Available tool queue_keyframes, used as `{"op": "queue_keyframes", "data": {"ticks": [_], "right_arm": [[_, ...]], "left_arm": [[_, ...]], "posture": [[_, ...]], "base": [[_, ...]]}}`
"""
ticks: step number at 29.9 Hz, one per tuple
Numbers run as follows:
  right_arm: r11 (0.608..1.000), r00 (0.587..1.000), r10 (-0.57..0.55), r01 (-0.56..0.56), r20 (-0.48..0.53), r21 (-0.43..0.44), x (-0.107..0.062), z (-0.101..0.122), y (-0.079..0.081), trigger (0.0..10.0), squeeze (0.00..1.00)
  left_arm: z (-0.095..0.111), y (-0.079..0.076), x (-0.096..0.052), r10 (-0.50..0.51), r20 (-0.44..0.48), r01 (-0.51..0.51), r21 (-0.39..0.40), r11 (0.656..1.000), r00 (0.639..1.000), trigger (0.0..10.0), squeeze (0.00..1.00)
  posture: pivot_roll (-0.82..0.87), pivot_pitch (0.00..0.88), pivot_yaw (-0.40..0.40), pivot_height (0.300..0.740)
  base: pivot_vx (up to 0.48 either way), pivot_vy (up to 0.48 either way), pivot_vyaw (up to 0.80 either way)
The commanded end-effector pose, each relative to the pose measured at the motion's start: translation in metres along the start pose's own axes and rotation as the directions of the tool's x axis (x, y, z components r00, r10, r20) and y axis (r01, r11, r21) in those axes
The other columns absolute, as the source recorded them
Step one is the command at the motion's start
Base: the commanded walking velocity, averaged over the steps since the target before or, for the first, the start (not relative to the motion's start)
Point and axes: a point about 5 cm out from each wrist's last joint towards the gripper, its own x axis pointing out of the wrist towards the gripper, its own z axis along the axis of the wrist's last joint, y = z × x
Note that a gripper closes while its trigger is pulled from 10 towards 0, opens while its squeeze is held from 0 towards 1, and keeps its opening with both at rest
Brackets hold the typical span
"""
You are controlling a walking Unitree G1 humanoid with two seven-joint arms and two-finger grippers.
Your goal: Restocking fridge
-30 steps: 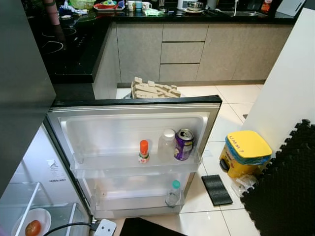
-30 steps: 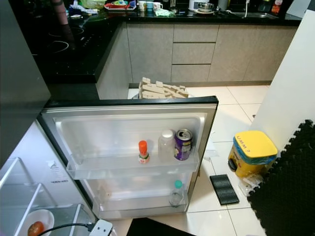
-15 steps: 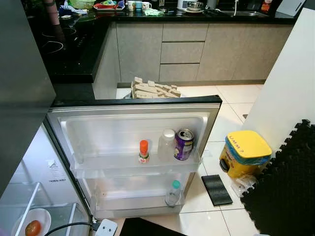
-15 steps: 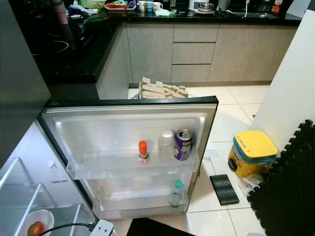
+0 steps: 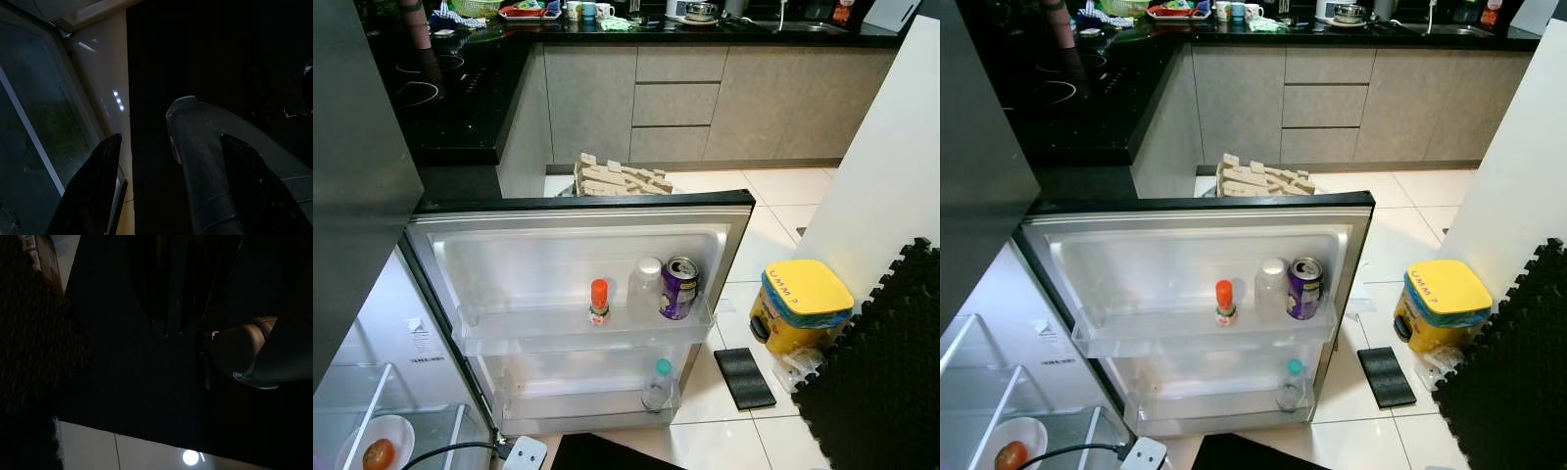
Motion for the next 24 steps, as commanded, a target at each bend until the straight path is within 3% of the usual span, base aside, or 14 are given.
{"op": "queue_keyframes", "data": {"ticks": [1,17,20,24], "right_arm": [[1.000,1.000,-0.003,0.003,0.002,-0.003,0.000,0.000,0.000,10.0,0.00],[0.999,1.000,0.026,-0.026,0.011,-0.031,0.004,0.005,0.018,10.0,0.00],[0.997,0.999,0.036,-0.036,0.001,-0.061,0.005,0.005,0.028,10.0,0.00],[0.998,0.999,0.035,-0.035,-0.004,-0.060,0.006,0.004,0.033,10.0,0.00]], "left_arm": [[-0.013,-0.007,-0.001,-0.026,-0.052,0.026,-0.017,1.000,0.998,10.0,0.00],[-0.016,0.001,-0.003,-0.007,-0.069,0.006,-0.012,1.000,0.998,10.0,0.00],[-0.014,0.003,-0.003,0.011,-0.065,-0.008,0.043,0.999,0.998,10.0,0.00],[-0.013,0.005,-0.003,0.027,-0.055,-0.024,0.050,0.998,0.998,10.0,0.00]], "posture": [[0.02,0.000,-0.051,0.740],[0.02,0.000,-0.023,0.740],[0.05,0.000,-0.007,0.740],[0.05,0.000,-0.013,0.740]], "base": [[0.000,0.000,0.00],[0.000,0.000,0.00],[0.000,0.000,0.00],[0.000,0.000,0.00]]}}
